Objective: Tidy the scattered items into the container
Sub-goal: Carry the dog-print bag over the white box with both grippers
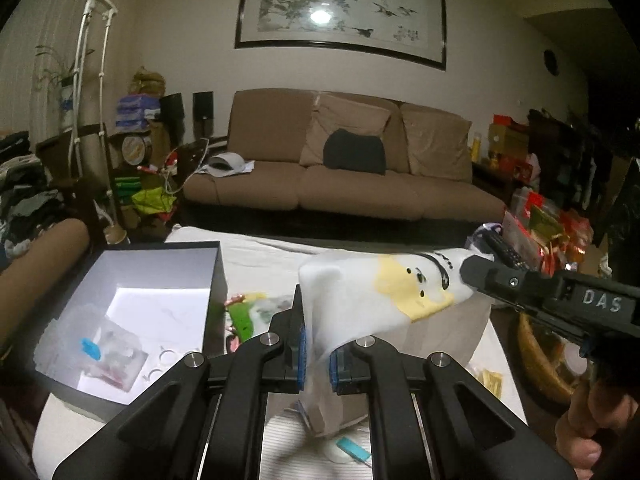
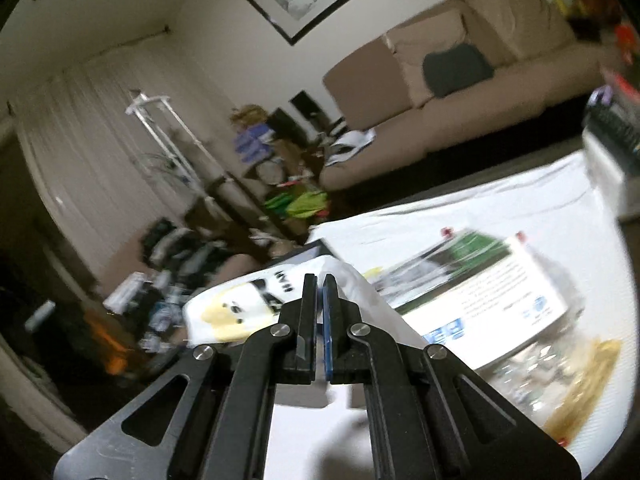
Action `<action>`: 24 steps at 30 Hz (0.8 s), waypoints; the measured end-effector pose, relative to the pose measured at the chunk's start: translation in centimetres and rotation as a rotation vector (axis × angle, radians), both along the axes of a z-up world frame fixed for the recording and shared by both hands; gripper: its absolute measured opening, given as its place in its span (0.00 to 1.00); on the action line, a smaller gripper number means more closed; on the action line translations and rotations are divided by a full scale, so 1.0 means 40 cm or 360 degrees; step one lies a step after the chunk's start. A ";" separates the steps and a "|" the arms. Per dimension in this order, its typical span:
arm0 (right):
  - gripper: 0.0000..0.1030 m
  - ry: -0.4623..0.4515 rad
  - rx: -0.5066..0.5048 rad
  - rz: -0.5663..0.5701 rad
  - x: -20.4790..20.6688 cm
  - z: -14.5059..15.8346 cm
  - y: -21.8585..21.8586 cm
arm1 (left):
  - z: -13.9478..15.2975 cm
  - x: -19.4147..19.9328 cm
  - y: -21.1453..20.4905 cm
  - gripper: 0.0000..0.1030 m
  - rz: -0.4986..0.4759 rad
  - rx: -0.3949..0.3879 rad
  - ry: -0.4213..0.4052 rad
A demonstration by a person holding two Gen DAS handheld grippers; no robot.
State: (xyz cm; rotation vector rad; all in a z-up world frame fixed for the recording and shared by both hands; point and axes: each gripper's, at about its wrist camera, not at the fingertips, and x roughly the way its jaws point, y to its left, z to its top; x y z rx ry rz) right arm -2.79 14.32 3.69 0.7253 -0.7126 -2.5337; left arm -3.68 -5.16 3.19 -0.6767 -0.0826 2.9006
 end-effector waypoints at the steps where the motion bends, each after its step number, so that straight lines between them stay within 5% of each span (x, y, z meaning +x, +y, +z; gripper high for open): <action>1: 0.02 0.0001 0.0008 -0.0011 0.003 0.005 -0.001 | 0.002 0.003 -0.002 0.07 0.0004 0.0001 0.0002; 7: 0.02 0.0019 0.0126 -0.0063 0.015 0.031 -0.025 | 0.017 0.035 0.023 0.07 0.0056 -0.0168 0.0089; 14: 0.02 0.0065 0.0105 0.0001 0.010 0.049 -0.057 | 0.064 0.042 -0.019 0.07 0.0128 -0.0126 0.0137; 19: 0.02 0.0107 0.0112 0.0030 0.000 0.065 -0.107 | 0.102 0.051 -0.040 0.07 0.0209 -0.0224 0.0211; 24: 0.02 0.0166 0.0170 0.0082 -0.011 0.075 -0.165 | 0.129 0.040 -0.095 0.07 0.0247 -0.0057 0.0191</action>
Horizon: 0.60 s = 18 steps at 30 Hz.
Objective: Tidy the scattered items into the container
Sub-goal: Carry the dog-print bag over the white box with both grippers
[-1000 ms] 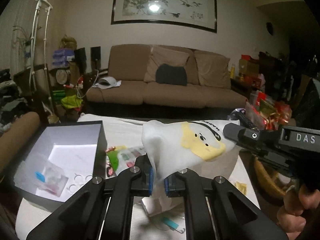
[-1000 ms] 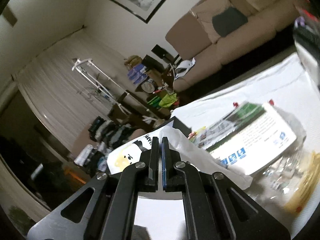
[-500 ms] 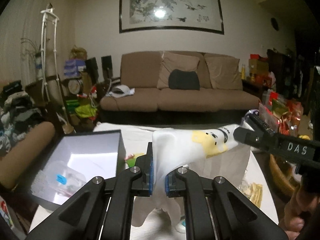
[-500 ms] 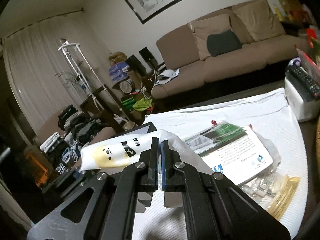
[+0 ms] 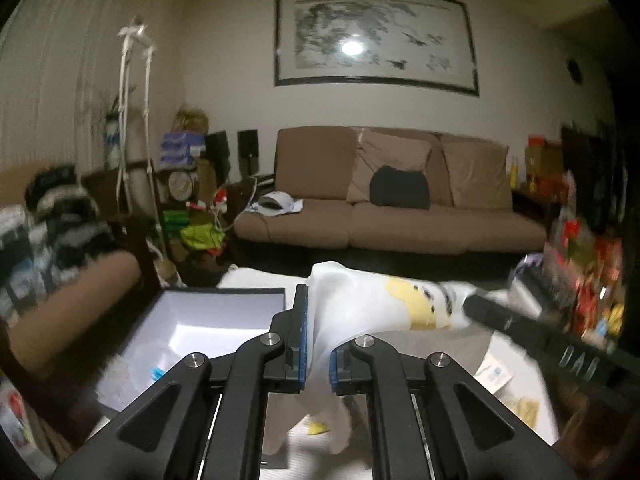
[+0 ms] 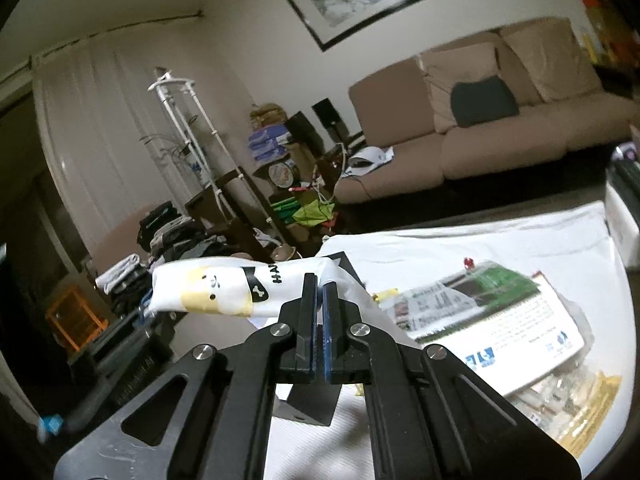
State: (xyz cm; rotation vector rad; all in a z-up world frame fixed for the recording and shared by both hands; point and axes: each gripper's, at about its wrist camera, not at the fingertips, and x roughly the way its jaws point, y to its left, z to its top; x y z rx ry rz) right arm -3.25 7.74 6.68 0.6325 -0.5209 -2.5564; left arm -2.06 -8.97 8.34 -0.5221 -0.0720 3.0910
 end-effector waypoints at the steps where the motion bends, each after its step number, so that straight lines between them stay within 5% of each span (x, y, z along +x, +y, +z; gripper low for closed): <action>1: 0.02 0.0000 0.0004 0.0004 -0.001 -0.001 -0.008 | 0.003 -0.002 -0.006 0.07 0.0003 0.0009 0.0002; 13: 0.02 0.0139 -0.0001 0.0154 -0.009 0.064 -0.132 | 0.076 0.035 -0.123 0.06 0.0151 -0.0137 0.0181; 18: 0.02 0.0231 -0.0238 0.0359 -0.021 0.087 -0.213 | 0.114 0.065 -0.214 0.06 0.0334 -0.0224 0.0316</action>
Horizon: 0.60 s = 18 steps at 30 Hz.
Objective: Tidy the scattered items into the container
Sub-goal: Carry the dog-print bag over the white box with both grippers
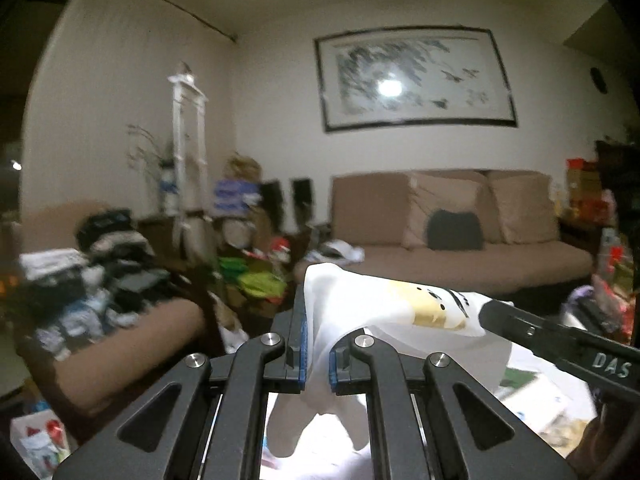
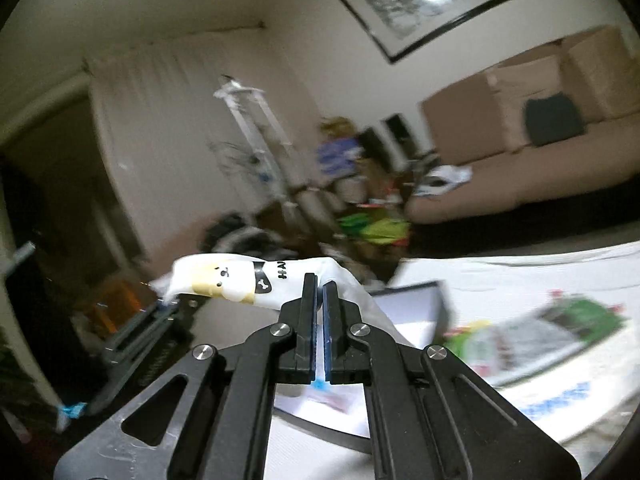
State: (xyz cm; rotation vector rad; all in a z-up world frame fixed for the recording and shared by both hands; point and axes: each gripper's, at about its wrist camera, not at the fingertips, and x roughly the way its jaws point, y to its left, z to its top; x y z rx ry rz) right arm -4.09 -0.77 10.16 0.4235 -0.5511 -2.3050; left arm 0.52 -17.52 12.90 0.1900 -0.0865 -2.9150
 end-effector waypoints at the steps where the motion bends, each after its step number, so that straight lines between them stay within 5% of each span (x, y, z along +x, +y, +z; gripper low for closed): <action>1: 0.02 0.0009 -0.0036 0.0054 -0.007 -0.004 -0.021 | 0.003 0.003 -0.025 0.06 0.0035 0.0004 0.0017; 5: 0.02 -0.0038 -0.0103 0.0209 -0.056 -0.062 -0.114 | -0.023 -0.027 -0.100 0.06 0.0134 0.0023 -0.0034; 12: 0.02 -0.0403 -0.0242 0.0341 -0.187 -0.282 -0.203 | -0.169 -0.149 -0.189 0.06 0.0223 0.0028 -0.0330; 18: 0.02 -0.0572 -0.0094 0.0310 -0.239 -0.376 -0.217 | -0.248 -0.204 -0.201 0.06 0.0254 0.0063 -0.0516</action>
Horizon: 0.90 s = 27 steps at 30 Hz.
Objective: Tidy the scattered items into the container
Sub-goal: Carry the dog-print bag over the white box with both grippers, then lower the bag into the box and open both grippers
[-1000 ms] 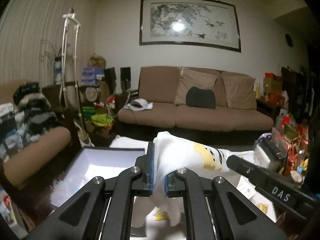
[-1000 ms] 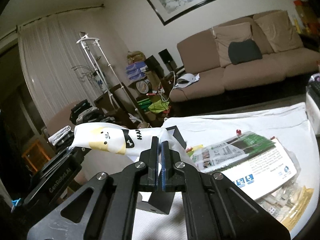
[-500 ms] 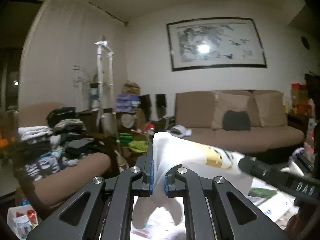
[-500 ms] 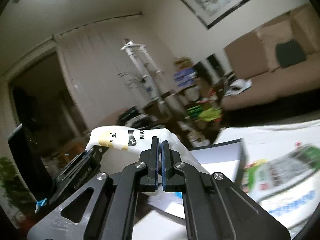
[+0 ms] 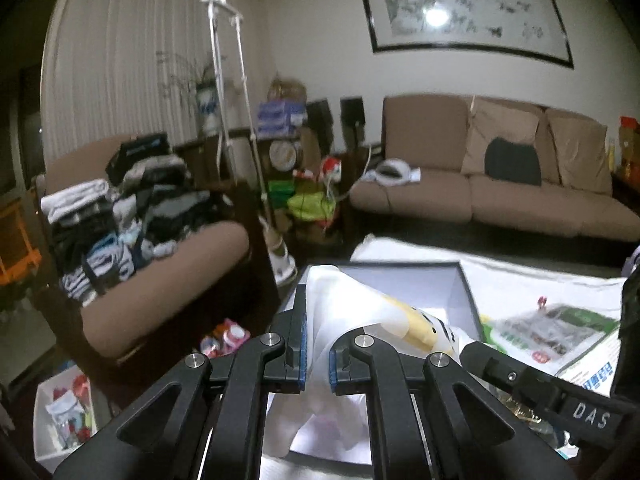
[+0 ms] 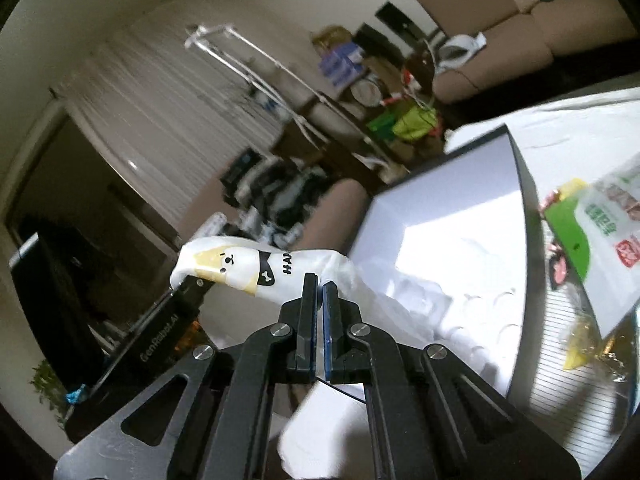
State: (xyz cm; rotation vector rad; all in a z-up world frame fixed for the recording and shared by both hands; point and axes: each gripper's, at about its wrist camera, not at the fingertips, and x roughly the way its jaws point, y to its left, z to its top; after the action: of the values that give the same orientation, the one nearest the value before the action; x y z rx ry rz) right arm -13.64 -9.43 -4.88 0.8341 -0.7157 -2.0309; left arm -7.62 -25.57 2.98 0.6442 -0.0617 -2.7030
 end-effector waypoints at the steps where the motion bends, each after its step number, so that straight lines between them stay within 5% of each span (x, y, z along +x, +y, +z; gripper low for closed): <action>1: 0.02 -0.0001 0.0038 0.0000 -0.001 -0.004 -0.004 | -0.004 -0.007 0.000 0.07 -0.0004 0.0000 -0.0024; 5: 0.02 -0.0054 0.0100 -0.0006 -0.010 -0.024 0.002 | -0.038 -0.037 0.008 0.07 -0.0030 0.0017 -0.0154; 8: 0.03 -0.0177 0.0207 -0.0023 -0.026 -0.049 0.012 | -0.091 -0.073 0.018 0.17 -0.0041 0.0057 -0.0363; 9: 0.04 -0.0214 0.0252 -0.0057 -0.031 -0.058 0.022 | -0.109 -0.084 0.017 0.27 -0.0007 0.0068 -0.0446; 12: 0.10 -0.0270 0.0350 -0.0141 -0.038 -0.070 0.061 | -0.125 -0.086 0.012 0.96 0.0145 0.0138 -0.0579; 15: 0.21 -0.0321 0.0404 -0.0213 -0.043 -0.070 0.115 | -0.093 -0.067 0.044 1.00 0.0136 0.0050 -0.0556; 18: 0.22 -0.0391 0.0251 -0.0223 -0.044 -0.075 0.176 | -0.086 -0.062 0.083 1.00 0.0112 -0.0017 -0.0561; 22: 0.39 -0.0409 0.0383 -0.0175 -0.049 -0.067 0.193 | -0.142 -0.077 0.096 1.00 0.0108 -0.0185 -0.0861; 25: 0.32 -0.0450 0.0301 -0.0289 -0.054 -0.085 0.240 | -0.156 -0.062 0.081 1.00 0.0123 -0.0309 -0.0973; 27: 0.29 -0.0517 0.0222 -0.0314 -0.066 -0.106 0.271 | -0.135 -0.044 0.036 1.00 0.0224 -0.0210 -0.0893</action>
State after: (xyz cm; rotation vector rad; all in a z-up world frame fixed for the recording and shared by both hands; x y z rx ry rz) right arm -16.26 1.39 -9.10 1.2361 -0.8710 -2.1628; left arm -9.40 -24.11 -2.42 1.2875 -0.3188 -2.2849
